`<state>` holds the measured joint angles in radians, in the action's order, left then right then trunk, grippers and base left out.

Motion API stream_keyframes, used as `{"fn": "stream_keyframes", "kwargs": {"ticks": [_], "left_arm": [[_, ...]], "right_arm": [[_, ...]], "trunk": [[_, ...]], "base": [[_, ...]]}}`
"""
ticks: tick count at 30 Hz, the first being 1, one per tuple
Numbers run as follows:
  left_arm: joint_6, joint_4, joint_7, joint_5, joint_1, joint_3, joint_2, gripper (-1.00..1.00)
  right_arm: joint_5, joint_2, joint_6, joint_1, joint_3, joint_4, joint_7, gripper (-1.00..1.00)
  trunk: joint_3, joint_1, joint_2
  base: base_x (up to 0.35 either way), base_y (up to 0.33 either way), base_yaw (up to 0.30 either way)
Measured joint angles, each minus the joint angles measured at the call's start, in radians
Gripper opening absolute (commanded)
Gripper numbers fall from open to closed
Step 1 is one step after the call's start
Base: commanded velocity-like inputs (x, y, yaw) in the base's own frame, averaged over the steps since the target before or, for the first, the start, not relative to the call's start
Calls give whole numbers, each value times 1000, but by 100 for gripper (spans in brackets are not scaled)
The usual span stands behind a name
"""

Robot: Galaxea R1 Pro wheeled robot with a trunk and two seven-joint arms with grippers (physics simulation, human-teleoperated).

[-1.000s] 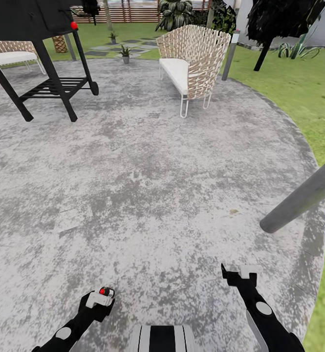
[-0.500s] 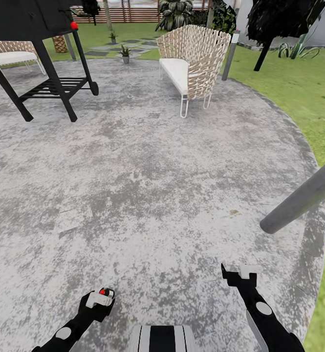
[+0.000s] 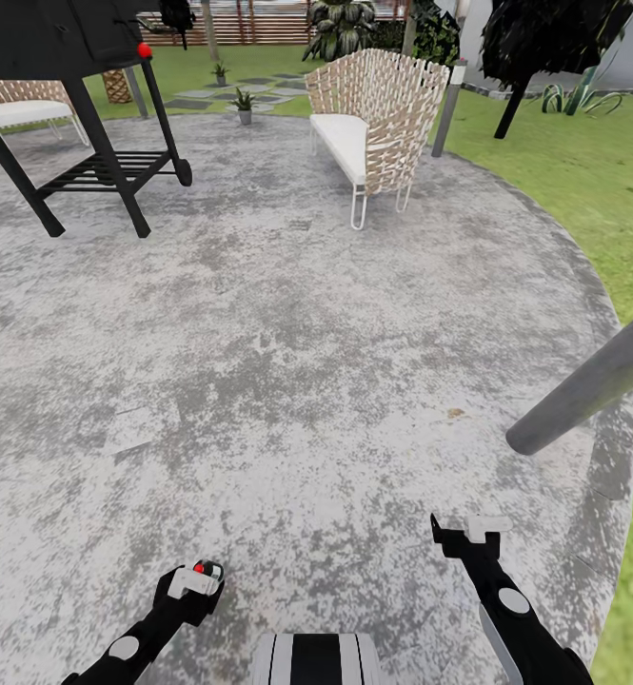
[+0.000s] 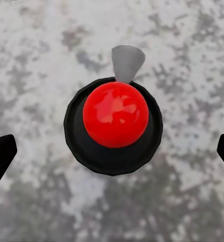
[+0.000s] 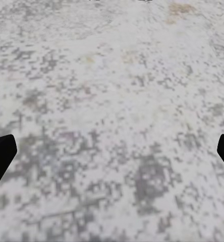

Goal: Pick up the pesticide atomizer in the garden and spray insectifuge to fully cover both potted plants in the garden.

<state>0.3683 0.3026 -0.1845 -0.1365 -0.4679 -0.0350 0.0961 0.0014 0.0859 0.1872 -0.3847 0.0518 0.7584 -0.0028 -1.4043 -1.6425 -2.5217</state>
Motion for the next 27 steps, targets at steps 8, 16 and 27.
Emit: {"fn": "stream_keyframes", "kwargs": {"ticks": [8,16,27], "left_arm": [[0,0,1,0,0,0,0,100],[0,0,1,0,0,1,0,100],[1,0,0,0,0,1,0,100]], "right_arm": [[0,0,0,0,0,0,0,100],[0,0,0,0,0,0,0,100],[0,0,0,0,0,1,0,100]], "trunk": [[3,0,0],[3,0,0],[3,0,0]], "base": [[0,0,-16],[1,0,0],[33,0,0]]}}
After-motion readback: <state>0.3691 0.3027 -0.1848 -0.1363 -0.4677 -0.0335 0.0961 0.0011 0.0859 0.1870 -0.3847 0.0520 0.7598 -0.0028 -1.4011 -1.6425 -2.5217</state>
